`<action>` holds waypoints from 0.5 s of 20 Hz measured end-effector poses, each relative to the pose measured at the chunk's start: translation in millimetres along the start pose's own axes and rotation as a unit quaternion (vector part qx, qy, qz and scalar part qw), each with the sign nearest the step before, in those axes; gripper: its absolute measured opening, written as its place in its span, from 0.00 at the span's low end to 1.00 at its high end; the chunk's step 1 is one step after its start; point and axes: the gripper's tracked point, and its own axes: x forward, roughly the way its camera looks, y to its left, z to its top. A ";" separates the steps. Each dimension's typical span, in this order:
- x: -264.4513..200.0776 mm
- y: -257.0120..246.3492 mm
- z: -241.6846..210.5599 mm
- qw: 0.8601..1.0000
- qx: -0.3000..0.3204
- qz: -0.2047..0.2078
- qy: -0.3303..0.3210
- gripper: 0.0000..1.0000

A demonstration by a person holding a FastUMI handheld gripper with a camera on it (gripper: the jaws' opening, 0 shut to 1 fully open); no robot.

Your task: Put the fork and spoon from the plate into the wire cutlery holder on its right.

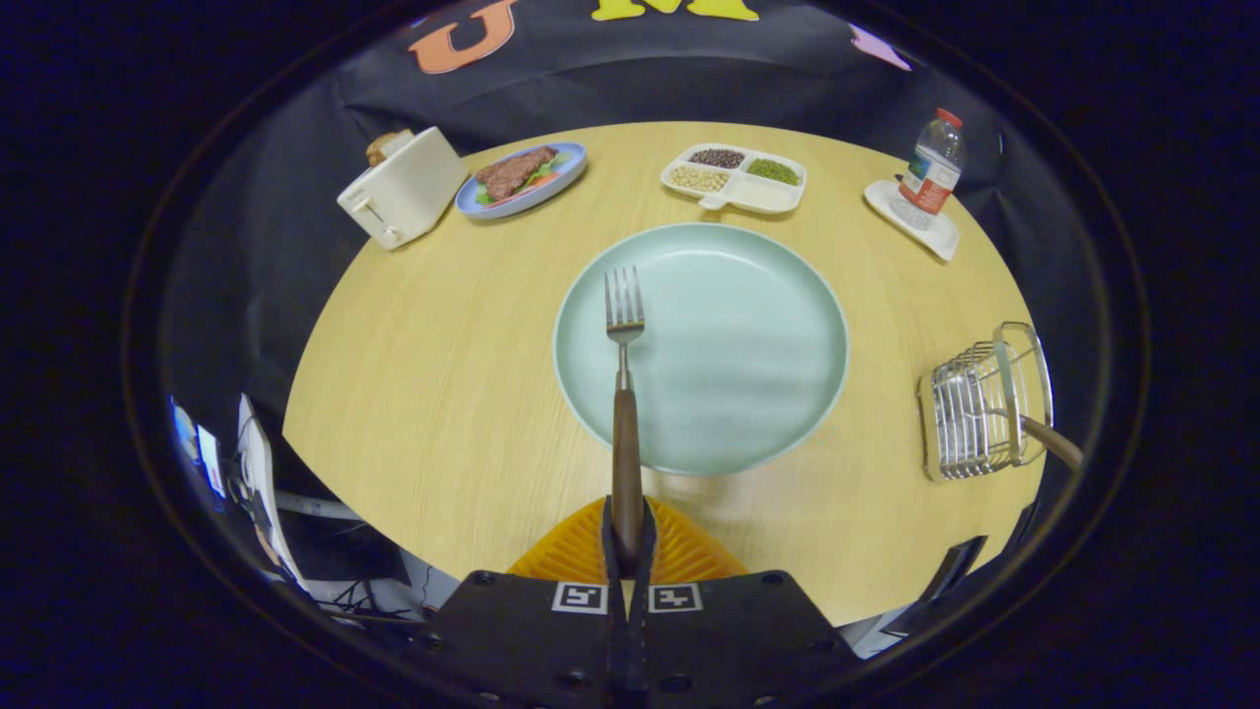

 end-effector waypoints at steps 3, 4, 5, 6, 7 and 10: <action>-22.1 -12.3 0.1 1.000 0.004 0.000 -0.011 0.00; -29.7 -17.8 -0.5 1.000 0.005 -0.001 -0.015 0.00; -40.8 -24.1 0.1 1.000 0.007 -0.001 -0.021 0.00; -49.8 -29.7 0.0 1.000 0.007 -0.001 -0.024 0.00; -60.8 -37.1 0.4 1.000 0.007 -0.001 -0.026 0.00; -107.3 -64.4 3.7 0.999 0.013 -0.009 -0.047 0.00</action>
